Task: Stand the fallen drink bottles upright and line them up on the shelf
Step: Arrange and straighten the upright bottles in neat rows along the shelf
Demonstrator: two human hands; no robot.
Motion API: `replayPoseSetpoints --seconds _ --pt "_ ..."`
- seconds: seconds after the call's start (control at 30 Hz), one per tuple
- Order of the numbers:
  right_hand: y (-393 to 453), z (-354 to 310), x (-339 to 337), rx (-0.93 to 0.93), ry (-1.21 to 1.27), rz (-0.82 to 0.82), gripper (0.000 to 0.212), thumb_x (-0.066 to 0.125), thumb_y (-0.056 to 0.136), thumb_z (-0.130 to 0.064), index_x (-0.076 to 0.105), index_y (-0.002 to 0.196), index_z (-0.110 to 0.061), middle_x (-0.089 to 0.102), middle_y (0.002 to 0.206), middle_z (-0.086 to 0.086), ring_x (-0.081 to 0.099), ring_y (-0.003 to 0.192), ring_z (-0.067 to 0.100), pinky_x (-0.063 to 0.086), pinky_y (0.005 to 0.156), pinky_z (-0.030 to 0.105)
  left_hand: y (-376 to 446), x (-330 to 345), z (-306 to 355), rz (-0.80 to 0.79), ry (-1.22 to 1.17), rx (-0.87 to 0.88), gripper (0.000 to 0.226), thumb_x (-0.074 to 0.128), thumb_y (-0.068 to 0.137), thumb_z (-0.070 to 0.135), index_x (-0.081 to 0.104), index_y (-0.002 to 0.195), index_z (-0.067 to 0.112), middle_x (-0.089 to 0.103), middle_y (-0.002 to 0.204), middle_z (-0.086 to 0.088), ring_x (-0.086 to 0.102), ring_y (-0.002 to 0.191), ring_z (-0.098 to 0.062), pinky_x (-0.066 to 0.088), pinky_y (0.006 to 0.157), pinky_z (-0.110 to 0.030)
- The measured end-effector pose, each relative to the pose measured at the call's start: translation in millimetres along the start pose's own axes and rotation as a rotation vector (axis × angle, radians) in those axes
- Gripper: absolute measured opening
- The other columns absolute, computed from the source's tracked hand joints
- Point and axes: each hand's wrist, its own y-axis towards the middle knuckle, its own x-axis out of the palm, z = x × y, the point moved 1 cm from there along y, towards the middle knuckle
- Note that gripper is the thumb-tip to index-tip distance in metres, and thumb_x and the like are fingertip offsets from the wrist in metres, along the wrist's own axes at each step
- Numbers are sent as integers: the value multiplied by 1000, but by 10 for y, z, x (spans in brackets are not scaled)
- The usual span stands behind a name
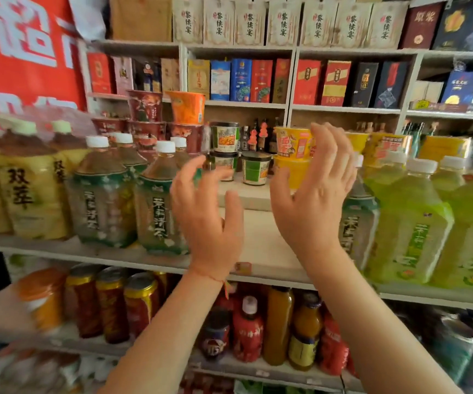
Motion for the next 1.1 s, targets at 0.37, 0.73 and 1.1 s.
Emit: replayPoseSetpoints --seconds 0.37,0.73,1.1 --pt "-511 -787 1303 632 559 -677 93 69 85 -56 17 157 -28 38 154 -5 41 140 13 40 114 39 579 -660 -1160 -406 -470 -958 55 32 103 57 37 153 34 37 157 10 32 133 -1 22 107 -27" --pt "-488 -857 1440 879 573 -529 78 57 66 -81 48 137 -49 54 140 -15 53 125 9 47 107 44 586 -590 -1402 -669 -638 -1044 55 38 85 79 64 124 48 67 129 12 58 120 -9 39 110 -44" --pt "-410 -586 1167 916 560 -484 79 58 63 -80 55 133 -43 64 126 -13 63 113 9 55 96 42 414 -281 -1139 -738 -853 -1090 51 31 100 63 78 85 50 79 93 8 75 83 -6 57 56 -21"
